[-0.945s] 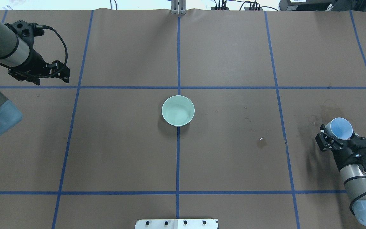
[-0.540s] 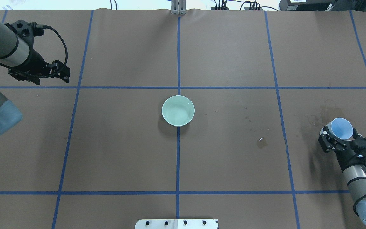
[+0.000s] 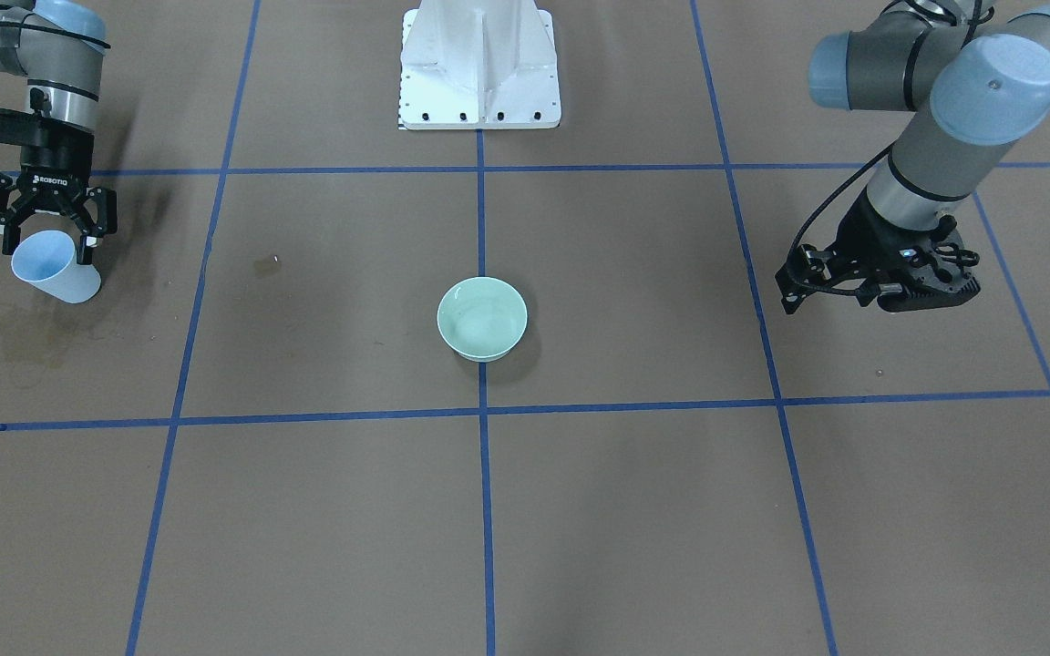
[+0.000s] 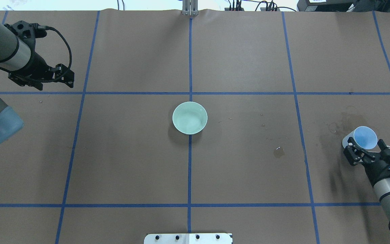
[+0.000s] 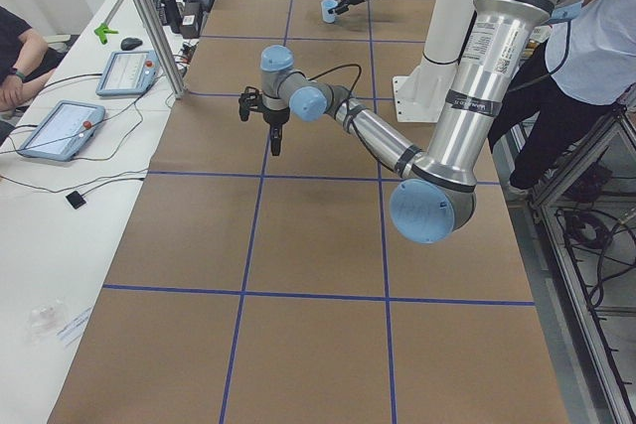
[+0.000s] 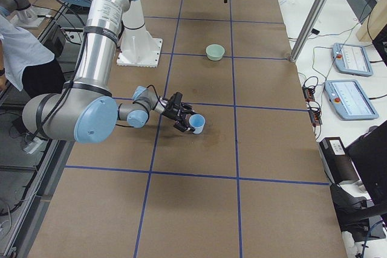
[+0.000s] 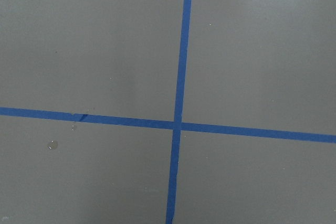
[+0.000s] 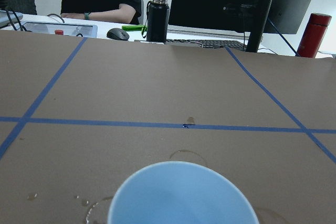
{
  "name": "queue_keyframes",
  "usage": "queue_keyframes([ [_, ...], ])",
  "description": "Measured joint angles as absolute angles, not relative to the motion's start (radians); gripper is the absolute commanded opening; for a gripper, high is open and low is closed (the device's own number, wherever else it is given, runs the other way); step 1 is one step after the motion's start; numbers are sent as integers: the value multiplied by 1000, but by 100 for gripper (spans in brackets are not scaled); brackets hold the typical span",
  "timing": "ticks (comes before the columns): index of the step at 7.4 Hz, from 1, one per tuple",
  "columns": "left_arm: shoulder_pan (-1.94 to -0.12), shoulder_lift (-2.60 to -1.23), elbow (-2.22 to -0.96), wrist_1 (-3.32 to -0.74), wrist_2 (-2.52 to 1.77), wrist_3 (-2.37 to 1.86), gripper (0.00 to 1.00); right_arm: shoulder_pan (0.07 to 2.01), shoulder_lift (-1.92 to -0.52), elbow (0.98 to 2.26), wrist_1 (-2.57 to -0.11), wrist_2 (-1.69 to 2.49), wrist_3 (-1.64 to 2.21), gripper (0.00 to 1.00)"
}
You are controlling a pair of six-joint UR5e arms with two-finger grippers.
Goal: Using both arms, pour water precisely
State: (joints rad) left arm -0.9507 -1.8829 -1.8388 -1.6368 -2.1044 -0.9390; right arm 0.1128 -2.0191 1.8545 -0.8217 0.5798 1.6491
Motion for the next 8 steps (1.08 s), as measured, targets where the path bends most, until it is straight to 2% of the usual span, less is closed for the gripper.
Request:
queue_keyframes([
  [3, -951, -1882, -1842, -1637, -2105, -943, 100, 93, -2047, 1925, -822, 601, 1647, 100],
  [6, -943, -1892, -1842, -1665, -2106, -963, 100, 96, -2123, 2059, -825, 637, 1566, 100],
  [8, -903, -1915, -1831, -1807, -2110, -1120, 100, 147, -2147, 2100, -827, 700, 1467, 100],
])
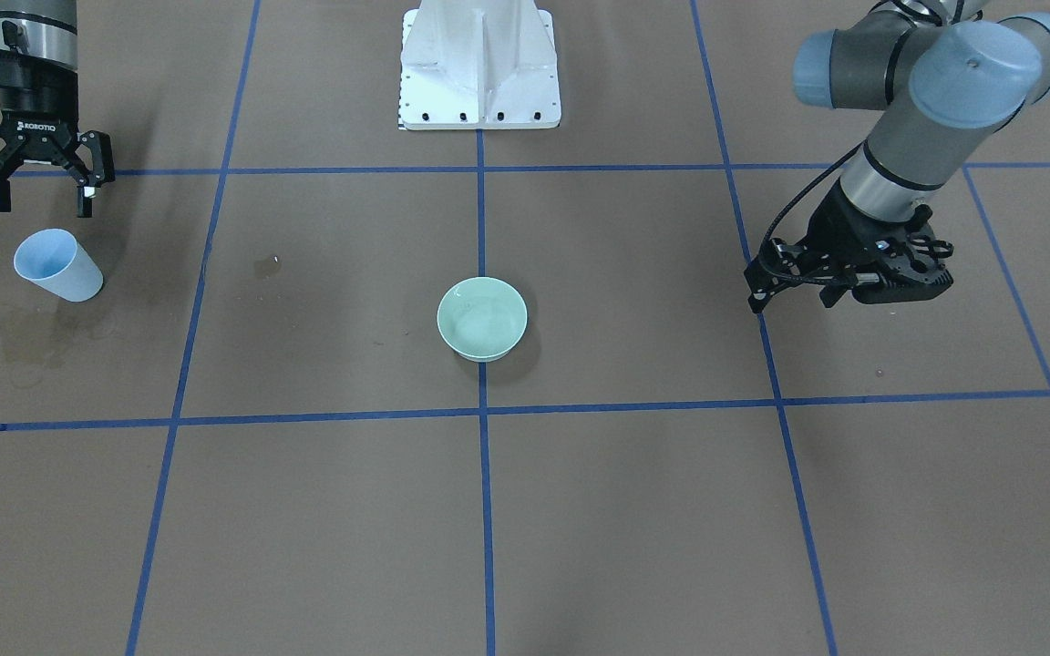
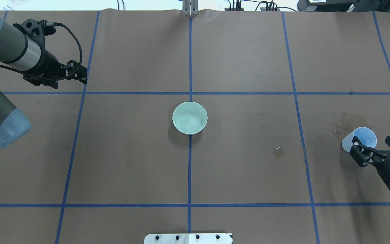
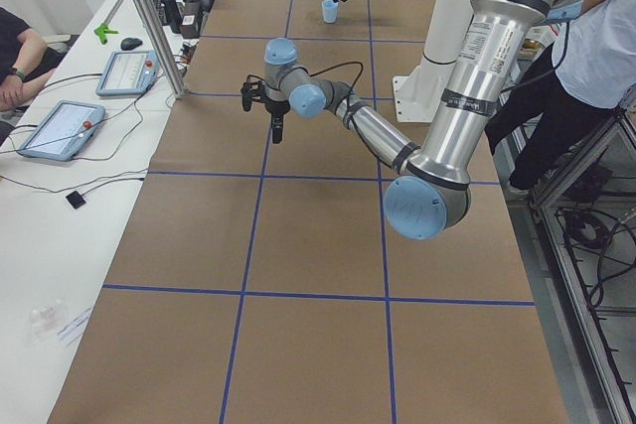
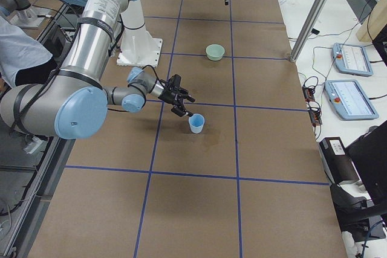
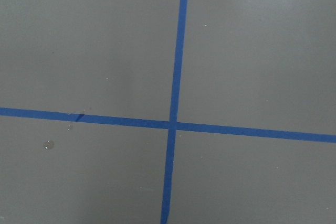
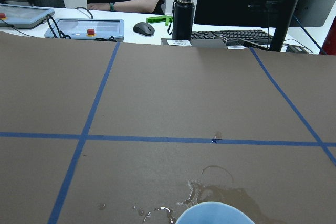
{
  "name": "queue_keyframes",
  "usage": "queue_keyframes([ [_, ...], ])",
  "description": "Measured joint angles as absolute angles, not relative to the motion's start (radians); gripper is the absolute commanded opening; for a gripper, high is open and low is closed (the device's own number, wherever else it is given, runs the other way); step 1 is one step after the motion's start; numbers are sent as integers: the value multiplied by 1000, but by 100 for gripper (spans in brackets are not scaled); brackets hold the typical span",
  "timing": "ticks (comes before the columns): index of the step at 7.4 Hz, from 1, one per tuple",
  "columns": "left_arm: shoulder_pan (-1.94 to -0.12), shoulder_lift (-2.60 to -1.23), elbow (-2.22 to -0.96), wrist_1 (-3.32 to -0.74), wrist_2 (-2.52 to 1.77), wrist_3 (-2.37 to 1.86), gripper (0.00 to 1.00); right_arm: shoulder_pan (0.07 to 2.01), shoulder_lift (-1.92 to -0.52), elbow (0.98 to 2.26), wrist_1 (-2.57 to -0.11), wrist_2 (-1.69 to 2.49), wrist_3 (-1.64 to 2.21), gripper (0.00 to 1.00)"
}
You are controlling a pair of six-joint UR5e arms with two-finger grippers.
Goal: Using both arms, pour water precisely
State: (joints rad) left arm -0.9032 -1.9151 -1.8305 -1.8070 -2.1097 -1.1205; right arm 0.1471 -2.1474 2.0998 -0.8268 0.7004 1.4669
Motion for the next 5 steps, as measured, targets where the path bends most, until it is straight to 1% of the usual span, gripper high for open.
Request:
queue_keyframes([
  [2, -817, -1955, -1818, -1940, -2107, -1308, 100, 297, -2138, 2110, -820, 852, 1308, 100],
  [5, -710, -2056, -1774, -1964, -2064, -1460, 100, 684, -2083, 2099, -769, 1301, 954, 100],
])
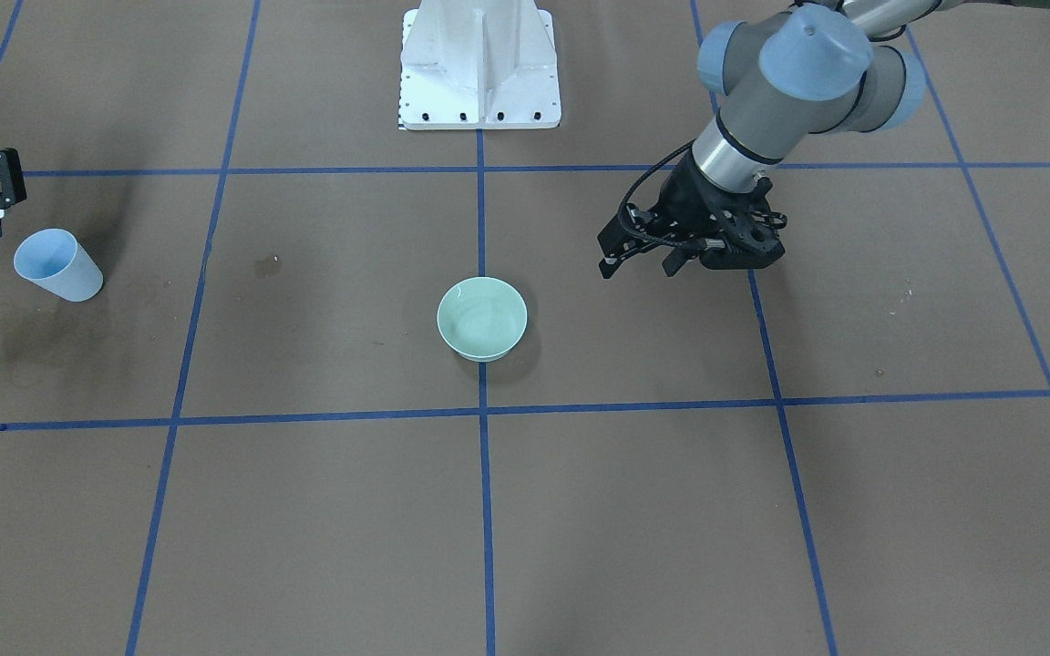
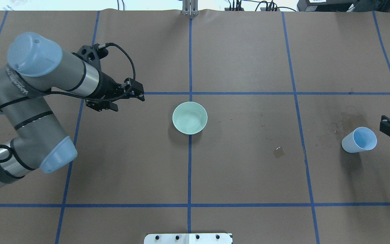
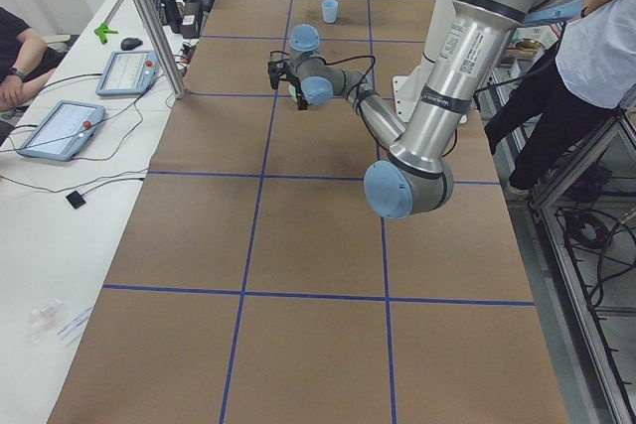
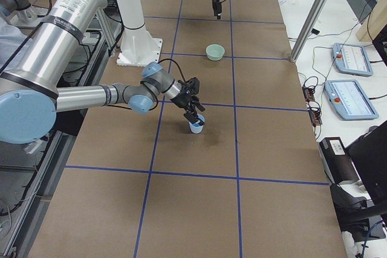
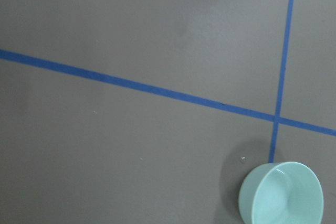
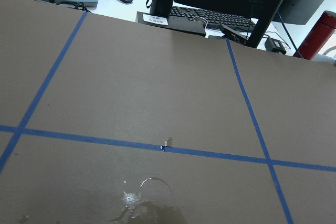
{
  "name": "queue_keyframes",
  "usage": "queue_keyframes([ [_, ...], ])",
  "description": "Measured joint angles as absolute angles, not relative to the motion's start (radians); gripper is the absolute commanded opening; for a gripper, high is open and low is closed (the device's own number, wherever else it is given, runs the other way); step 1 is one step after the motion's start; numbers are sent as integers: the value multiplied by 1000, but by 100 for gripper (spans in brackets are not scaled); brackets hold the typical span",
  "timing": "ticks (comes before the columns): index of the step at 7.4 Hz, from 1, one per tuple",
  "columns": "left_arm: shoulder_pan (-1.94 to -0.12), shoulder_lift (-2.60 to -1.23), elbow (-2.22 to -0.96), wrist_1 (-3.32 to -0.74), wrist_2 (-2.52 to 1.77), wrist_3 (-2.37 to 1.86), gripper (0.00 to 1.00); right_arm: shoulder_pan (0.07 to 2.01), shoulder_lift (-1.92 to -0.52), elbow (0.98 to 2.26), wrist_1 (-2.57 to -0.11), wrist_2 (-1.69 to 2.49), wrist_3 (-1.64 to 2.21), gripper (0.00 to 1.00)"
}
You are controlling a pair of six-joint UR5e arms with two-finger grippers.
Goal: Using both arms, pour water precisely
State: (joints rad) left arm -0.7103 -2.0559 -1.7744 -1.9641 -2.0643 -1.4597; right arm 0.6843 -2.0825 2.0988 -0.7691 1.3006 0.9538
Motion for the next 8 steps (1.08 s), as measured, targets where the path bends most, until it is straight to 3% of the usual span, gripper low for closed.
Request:
queue_keyframes([
  [4, -644, -2236, -1583, -1974, -2004, -1511, 100, 1235, -1854, 1881, -854, 1986, 569, 100],
  [7, -581, -2281, -1471, -2019, -1954, -1510, 99, 1441, -1684, 1843, -1242, 2244, 311, 100],
  [8, -567, -2286, -1450, -2033, -1946, -1510, 87, 1469, -1651, 1842, -1340, 2283, 255, 100],
])
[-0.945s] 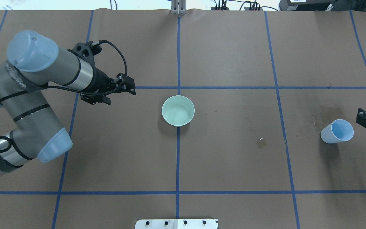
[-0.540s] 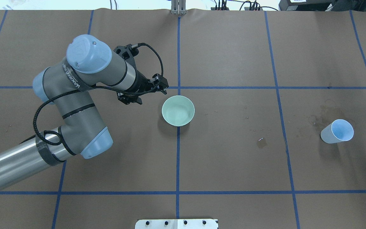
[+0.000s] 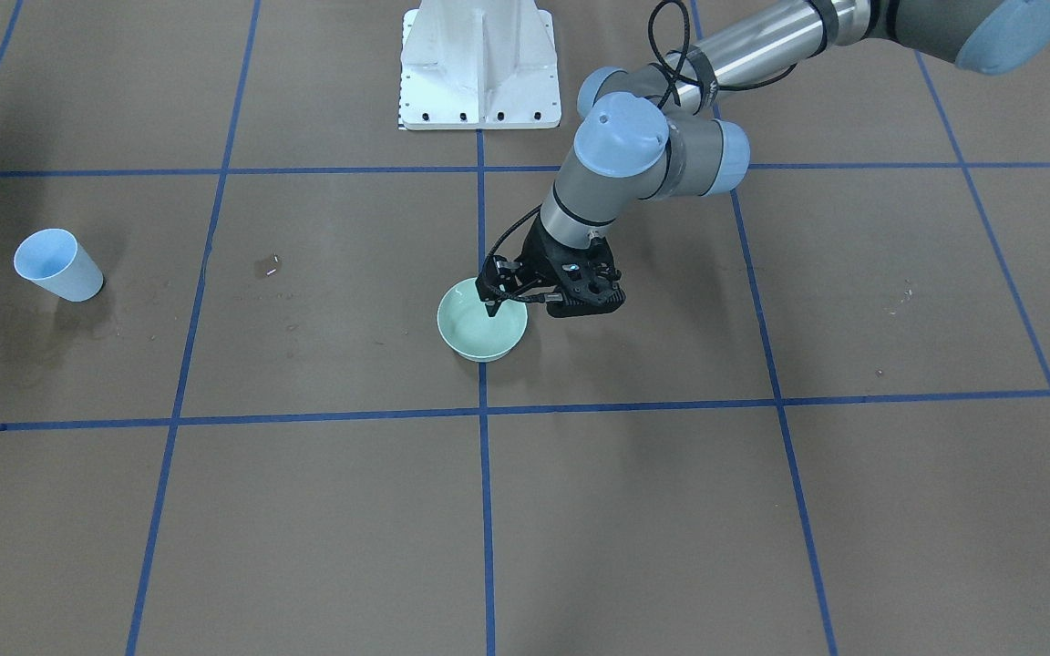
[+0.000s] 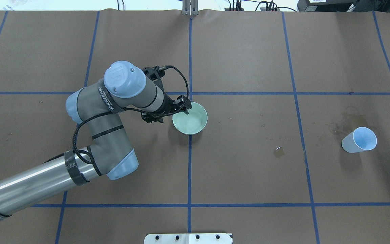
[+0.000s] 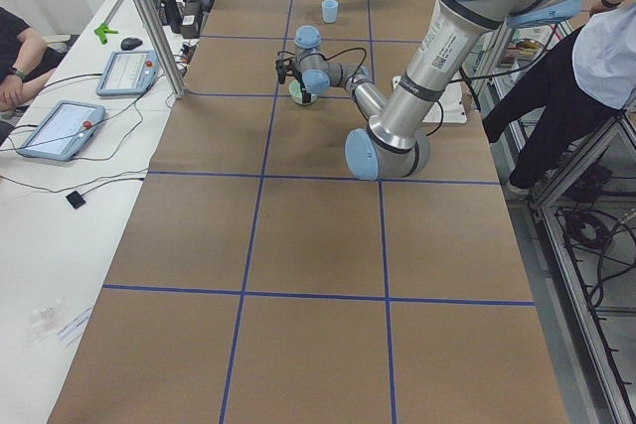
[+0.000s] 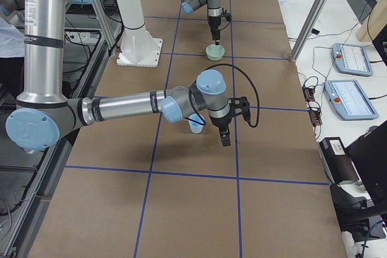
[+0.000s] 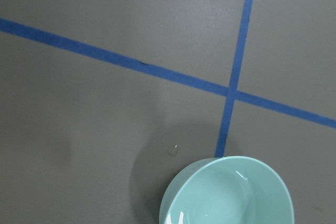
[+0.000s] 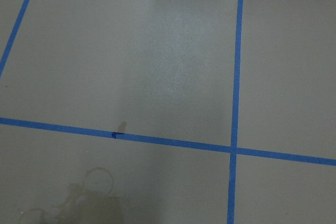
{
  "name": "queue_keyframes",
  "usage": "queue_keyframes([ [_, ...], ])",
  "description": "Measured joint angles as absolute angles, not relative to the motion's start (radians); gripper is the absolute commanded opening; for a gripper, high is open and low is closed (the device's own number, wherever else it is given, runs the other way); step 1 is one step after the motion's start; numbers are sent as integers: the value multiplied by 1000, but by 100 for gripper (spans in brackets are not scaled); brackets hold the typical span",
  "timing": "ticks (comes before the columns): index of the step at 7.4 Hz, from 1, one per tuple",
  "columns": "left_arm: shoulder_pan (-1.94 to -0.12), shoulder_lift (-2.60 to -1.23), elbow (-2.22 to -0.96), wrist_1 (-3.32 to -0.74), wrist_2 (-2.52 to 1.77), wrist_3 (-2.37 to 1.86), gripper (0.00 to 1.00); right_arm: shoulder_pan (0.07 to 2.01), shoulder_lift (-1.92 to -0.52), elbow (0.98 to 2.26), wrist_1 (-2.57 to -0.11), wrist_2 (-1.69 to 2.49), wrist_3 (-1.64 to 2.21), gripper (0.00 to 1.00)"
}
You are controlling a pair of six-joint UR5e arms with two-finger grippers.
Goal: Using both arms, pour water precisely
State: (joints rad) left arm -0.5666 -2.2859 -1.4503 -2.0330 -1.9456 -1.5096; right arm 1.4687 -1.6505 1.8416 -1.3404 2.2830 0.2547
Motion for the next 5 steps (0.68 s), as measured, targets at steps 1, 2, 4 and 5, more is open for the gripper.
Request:
queue_keyframes([
  [1, -561, -2287, -1440, -2041, -1942, -1509, 75, 1482, -1635, 1840, -1390, 2301, 224, 100],
  [2, -558, -2288, -1433, -2045, -1941, -1509, 66, 1487, -1629, 1840, -1410, 2308, 212, 100],
  [4, -556, -2289, -1420, -2047, -1941, -1506, 48, 1488, -1624, 1838, -1419, 2313, 206, 100],
  [5, -553, -2291, -1412, -2048, -1941, -1505, 17, 1489, -1623, 1838, -1420, 2313, 206, 100],
])
